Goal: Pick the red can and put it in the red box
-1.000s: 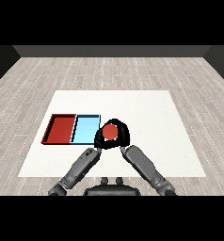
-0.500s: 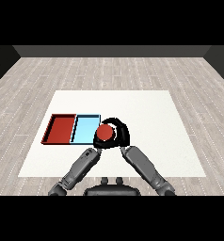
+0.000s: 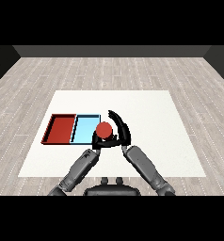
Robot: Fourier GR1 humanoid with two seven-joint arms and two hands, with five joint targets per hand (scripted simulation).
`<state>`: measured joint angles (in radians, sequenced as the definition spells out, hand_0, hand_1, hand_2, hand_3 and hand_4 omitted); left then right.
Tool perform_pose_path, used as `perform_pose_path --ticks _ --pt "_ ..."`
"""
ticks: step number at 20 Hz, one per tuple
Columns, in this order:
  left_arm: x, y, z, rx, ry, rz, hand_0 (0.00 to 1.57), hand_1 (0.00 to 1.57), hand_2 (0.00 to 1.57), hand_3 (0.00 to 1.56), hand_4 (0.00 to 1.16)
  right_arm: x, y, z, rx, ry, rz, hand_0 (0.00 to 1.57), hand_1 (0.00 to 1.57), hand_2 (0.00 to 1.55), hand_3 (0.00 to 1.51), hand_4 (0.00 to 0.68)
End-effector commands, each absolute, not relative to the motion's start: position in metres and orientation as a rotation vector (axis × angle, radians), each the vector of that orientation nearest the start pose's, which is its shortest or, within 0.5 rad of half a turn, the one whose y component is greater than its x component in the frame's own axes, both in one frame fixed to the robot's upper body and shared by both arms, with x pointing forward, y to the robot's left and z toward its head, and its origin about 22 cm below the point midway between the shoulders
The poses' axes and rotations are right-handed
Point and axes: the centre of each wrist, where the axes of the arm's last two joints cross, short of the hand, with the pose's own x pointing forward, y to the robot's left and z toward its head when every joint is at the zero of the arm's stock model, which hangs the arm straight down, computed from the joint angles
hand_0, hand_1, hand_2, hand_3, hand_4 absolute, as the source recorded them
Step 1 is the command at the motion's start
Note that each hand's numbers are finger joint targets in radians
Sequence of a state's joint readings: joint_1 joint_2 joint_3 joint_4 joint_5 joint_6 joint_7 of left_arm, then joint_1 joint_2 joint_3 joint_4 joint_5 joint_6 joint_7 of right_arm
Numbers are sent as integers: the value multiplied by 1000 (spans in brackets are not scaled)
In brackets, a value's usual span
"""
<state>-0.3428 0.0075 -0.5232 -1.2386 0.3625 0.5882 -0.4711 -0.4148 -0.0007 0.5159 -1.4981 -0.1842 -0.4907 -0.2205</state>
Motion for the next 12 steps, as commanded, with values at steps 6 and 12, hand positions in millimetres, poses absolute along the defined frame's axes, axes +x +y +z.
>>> perform_pose_path --ticks 6,12 --pt "275 62 -3 -88 -1907 55 1571 1571 1571 1483 1134 279 -74 88 273 -1987 19 0 0 0 0 0" --pt "290 74 4 -23 -1906 97 1571 1571 1571 1456 1132 270 -103 92 332 -1969 -18 0 0 0 0 0"
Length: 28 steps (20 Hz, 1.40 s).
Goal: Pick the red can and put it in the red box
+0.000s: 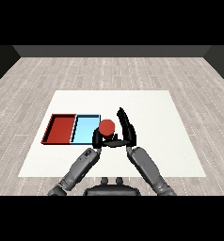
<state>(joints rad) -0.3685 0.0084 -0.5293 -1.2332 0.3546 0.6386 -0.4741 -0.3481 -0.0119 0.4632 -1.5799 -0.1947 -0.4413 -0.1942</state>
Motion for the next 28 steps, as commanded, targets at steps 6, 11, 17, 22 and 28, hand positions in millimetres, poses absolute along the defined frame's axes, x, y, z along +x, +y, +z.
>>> perform_pose_path --ticks 6,11,17,22,28 --pt "295 109 4 34 -1946 92 1571 1571 1562 1468 1128 254 -135 102 268 -2053 -57 0 0 0 0 0" --pt "312 117 23 73 -1933 121 1571 1571 1571 1484 1139 232 -181 92 273 -2037 -87 0 0 0 0 0" --pt "326 206 64 241 -1930 143 1571 1571 1571 1486 1125 227 -230 67 167 -1988 -134 0 0 0 0 0" --pt "324 265 65 462 -1858 53 1571 1571 1571 1490 1120 211 -235 57 128 -1963 -174 0 0 0 0 0" --pt "330 336 22 673 -1562 -36 1571 1571 1555 1496 1111 213 -252 37 125 -1936 -179 0 0 0 0 0"
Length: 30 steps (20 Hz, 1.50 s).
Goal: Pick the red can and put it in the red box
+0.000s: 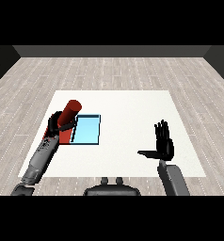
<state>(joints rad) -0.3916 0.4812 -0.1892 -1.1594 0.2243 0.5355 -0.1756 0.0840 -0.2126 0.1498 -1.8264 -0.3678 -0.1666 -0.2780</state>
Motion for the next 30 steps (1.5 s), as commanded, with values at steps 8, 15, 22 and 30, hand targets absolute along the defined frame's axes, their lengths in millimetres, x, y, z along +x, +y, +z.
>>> perform_pose_path --ticks 8,15,22,30 --pt "334 401 -10 890 -1131 -104 1509 1509 1426 1363 972 231 -243 33 133 -1940 -198 0 0 0 0 0" --pt "327 388 -53 865 -940 -196 963 963 914 0 724 255 -239 24 80 -1926 -177 0 0 0 0 0" --pt "305 408 -66 758 -831 -367 0 0 0 0 0 263 -223 15 110 -1958 -197 0 0 0 0 0" --pt "358 388 -14 567 -1428 167 0 0 0 0 0 263 -234 25 154 -1954 -190 0 0 0 0 0"
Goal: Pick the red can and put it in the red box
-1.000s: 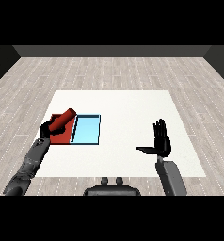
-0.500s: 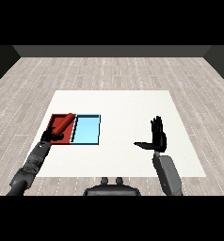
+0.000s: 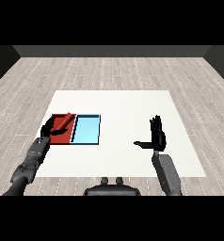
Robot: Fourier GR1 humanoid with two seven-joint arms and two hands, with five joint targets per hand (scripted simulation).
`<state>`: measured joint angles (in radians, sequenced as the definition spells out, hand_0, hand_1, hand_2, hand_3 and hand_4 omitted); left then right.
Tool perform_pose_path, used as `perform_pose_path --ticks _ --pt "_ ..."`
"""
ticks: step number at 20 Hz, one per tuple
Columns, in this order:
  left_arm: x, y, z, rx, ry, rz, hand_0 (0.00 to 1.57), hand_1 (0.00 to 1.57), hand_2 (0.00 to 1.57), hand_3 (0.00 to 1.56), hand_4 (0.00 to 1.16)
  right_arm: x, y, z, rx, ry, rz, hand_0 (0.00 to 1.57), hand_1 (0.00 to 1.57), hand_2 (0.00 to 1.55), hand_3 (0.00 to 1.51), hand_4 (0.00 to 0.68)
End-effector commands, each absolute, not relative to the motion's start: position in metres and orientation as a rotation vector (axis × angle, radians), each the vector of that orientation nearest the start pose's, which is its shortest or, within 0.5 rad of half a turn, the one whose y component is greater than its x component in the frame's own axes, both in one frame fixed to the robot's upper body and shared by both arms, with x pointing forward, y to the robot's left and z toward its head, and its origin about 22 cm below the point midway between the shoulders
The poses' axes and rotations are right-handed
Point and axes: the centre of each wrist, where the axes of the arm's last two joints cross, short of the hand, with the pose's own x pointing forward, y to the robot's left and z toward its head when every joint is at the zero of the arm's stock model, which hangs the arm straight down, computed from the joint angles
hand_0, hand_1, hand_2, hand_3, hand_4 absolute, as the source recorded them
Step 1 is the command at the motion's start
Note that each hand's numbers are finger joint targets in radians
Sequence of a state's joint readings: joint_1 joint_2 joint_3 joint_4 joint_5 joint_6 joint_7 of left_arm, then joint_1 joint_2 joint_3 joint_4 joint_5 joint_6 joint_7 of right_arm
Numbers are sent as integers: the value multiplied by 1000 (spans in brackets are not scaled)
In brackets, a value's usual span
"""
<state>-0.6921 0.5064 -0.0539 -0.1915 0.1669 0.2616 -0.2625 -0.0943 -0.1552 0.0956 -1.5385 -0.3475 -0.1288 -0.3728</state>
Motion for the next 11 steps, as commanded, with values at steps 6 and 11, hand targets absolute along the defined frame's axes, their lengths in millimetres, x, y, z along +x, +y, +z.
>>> perform_pose_path --ticks 6,11 --pt "370 329 -19 45 -1886 362 0 0 0 0 0 261 -245 20 155 -1964 -143 0 0 0 0 0" --pt "352 276 -36 -155 -2011 307 0 0 0 0 0 260 -234 8 151 -1988 -76 0 0 0 0 0"
